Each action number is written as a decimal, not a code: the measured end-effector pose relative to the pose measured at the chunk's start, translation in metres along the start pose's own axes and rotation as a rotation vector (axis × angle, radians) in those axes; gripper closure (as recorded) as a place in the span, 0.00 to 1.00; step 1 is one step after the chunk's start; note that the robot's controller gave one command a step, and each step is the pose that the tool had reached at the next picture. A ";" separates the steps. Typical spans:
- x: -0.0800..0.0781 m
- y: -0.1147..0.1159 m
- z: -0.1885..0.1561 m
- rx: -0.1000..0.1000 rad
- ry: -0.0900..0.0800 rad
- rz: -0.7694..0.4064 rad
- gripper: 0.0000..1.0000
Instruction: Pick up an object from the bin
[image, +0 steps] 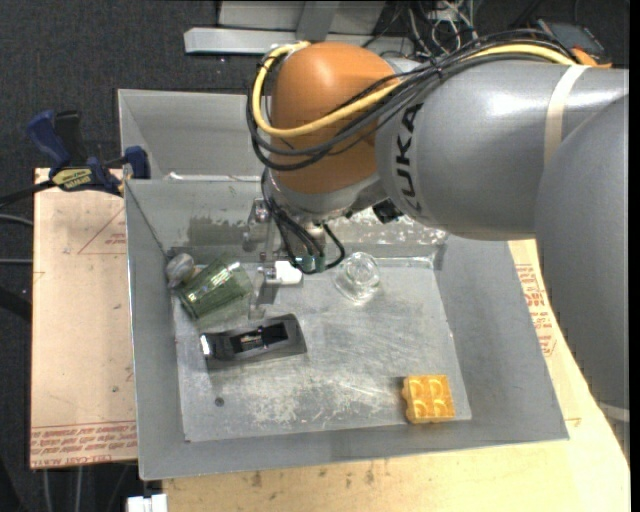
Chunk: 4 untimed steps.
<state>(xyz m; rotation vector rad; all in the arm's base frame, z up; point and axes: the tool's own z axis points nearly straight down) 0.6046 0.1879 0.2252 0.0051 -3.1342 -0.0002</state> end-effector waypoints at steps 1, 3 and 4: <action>-0.002 -0.001 -0.005 -0.001 -0.008 0.003 0.00; -0.010 0.028 0.098 -0.003 -0.015 -0.083 0.00; -0.008 0.026 0.100 -0.002 -0.010 -0.085 1.00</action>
Offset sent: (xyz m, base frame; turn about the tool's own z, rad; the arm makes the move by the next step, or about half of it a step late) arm -0.0046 0.0244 -0.1337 -0.1619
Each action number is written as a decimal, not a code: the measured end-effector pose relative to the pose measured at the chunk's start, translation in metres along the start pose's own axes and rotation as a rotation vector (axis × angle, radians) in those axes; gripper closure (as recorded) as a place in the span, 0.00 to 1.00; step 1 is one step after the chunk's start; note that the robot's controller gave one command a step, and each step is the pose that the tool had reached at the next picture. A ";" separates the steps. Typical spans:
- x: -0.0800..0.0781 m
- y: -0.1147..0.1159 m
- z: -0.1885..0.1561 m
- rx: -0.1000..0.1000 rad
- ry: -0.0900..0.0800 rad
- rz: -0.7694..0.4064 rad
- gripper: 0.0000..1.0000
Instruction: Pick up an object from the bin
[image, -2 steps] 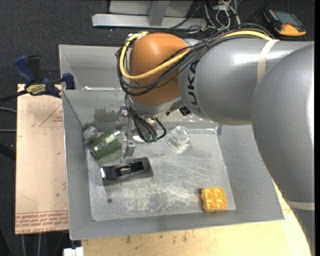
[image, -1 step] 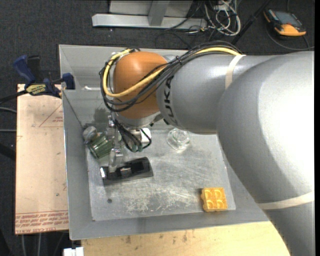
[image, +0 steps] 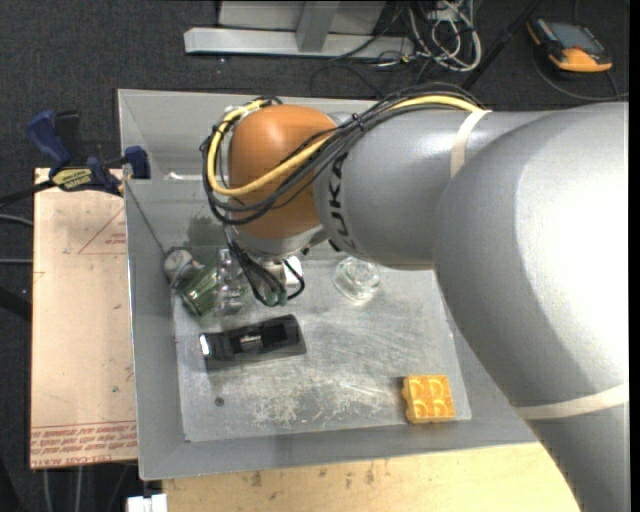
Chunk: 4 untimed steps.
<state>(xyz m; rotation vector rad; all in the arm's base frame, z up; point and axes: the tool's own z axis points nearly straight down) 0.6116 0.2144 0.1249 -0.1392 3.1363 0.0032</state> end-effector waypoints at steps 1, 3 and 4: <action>0.000 0.000 0.000 0.000 0.000 0.000 1.00; 0.002 -0.014 -0.102 0.001 0.001 0.030 1.00; -0.012 0.012 -0.004 -0.002 -0.002 0.009 0.00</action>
Offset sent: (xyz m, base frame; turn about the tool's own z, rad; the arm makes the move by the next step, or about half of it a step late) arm -0.0106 -0.0281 0.0869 0.0218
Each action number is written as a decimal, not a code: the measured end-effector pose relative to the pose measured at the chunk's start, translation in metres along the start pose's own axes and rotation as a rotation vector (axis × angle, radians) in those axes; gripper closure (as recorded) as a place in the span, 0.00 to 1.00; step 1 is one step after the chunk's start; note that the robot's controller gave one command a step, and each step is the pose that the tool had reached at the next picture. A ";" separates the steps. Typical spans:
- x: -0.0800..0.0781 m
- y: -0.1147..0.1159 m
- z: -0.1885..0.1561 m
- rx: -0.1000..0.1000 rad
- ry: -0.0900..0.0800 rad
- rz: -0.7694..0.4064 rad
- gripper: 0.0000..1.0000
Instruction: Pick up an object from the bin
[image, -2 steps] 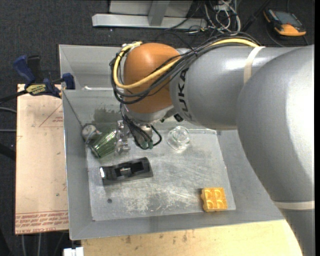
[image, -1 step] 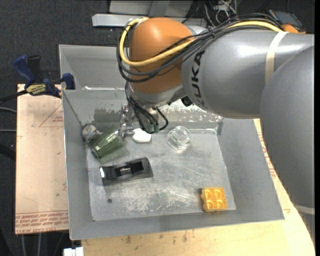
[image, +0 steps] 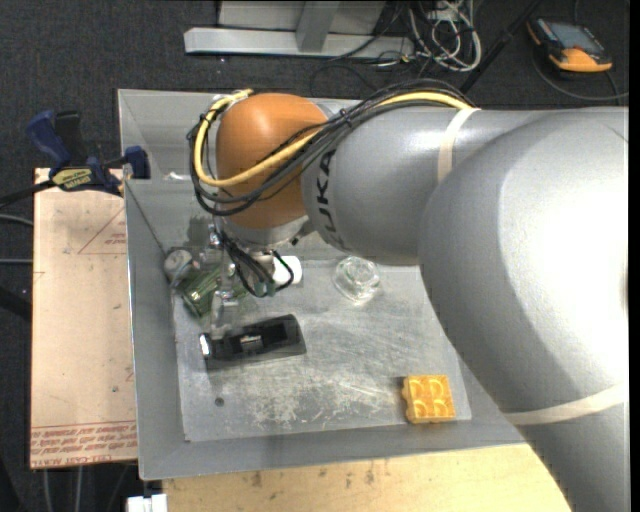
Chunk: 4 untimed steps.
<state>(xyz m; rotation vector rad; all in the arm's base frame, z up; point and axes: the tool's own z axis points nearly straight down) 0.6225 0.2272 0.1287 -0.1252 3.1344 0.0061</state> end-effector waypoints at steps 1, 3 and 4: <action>-0.001 0.000 -0.004 -0.001 -0.003 0.002 0.00; -0.030 -0.006 0.044 -0.005 -0.024 -0.127 1.00; -0.025 -0.006 0.017 0.001 0.001 -0.151 1.00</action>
Offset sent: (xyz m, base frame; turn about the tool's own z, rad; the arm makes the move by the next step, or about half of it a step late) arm 0.0212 -0.0067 -0.0587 -0.1306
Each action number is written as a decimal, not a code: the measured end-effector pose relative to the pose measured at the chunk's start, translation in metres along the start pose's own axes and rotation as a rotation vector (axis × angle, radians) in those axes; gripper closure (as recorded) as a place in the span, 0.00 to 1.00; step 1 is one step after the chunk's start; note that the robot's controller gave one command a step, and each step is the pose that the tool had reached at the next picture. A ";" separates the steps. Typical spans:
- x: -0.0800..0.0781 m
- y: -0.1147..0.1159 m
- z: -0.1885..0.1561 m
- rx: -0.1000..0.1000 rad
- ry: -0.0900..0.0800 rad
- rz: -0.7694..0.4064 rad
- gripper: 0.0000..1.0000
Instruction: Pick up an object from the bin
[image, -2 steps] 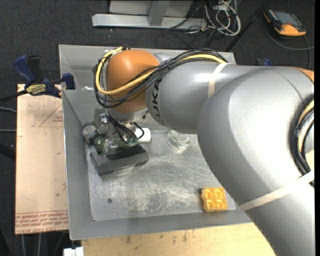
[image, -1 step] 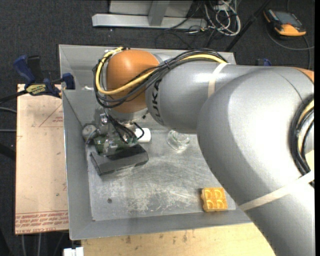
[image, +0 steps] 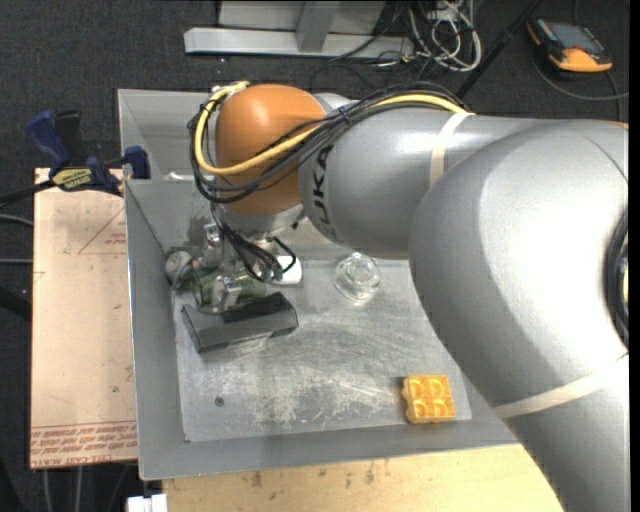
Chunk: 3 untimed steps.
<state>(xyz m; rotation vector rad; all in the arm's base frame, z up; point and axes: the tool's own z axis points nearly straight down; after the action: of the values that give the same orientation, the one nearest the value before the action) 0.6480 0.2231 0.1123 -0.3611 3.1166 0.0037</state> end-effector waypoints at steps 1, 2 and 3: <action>0.000 0.000 -0.001 -0.001 -0.002 0.001 0.00; 0.000 0.000 0.000 -0.001 -0.001 0.000 0.00; 0.009 0.011 0.012 0.006 -0.014 -0.148 0.00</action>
Offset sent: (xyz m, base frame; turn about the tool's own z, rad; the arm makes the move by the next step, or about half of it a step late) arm 0.0000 0.0000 0.0000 0.0000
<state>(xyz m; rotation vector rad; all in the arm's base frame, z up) 0.6364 0.2315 0.1005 -0.5871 3.0671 -0.0034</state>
